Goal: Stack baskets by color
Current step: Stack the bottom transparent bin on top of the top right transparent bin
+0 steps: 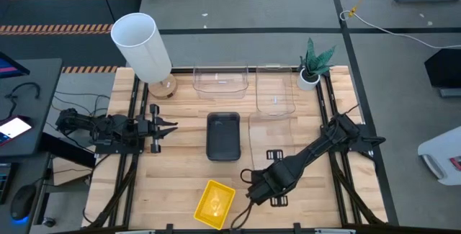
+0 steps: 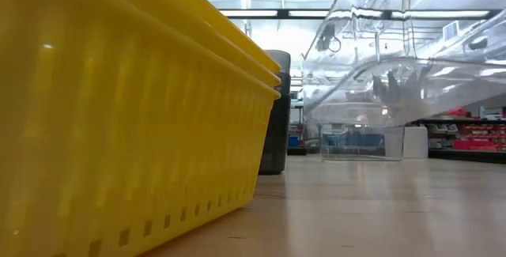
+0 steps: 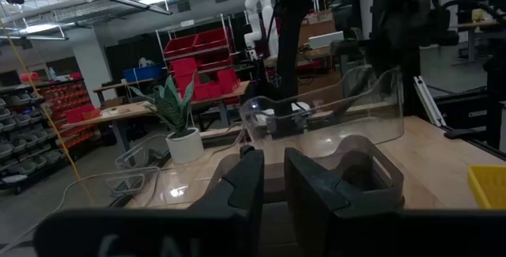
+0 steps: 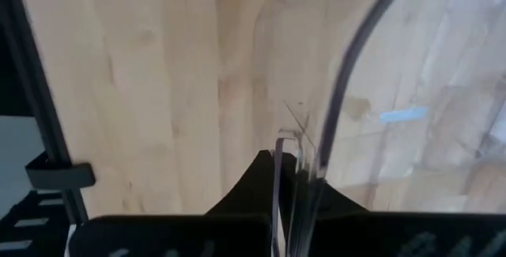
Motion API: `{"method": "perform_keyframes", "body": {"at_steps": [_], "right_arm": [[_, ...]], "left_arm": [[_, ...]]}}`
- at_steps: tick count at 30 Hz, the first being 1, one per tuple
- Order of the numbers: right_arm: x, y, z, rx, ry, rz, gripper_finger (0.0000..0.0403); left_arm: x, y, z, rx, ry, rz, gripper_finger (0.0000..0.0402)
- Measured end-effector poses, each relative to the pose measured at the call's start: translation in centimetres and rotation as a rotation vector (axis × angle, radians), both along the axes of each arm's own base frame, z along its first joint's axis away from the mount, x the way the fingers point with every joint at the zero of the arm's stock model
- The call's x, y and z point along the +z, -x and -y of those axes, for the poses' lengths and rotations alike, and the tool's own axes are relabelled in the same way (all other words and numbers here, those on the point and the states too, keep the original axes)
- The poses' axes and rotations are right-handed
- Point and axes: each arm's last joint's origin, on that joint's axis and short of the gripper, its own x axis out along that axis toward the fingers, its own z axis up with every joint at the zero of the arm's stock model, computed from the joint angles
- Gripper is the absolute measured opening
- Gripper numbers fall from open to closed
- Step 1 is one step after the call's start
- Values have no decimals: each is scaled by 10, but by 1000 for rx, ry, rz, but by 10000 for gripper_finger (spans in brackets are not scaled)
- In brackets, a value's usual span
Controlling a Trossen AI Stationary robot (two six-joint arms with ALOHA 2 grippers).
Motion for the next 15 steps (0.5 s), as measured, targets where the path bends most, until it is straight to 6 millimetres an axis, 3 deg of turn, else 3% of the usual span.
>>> {"method": "perform_keyframes", "body": {"at_steps": [15], "right_arm": [[14, -4, 16, -6, -40, 20, 7]], "left_arm": [[0, 0, 0, 0, 0, 0, 54]]}}
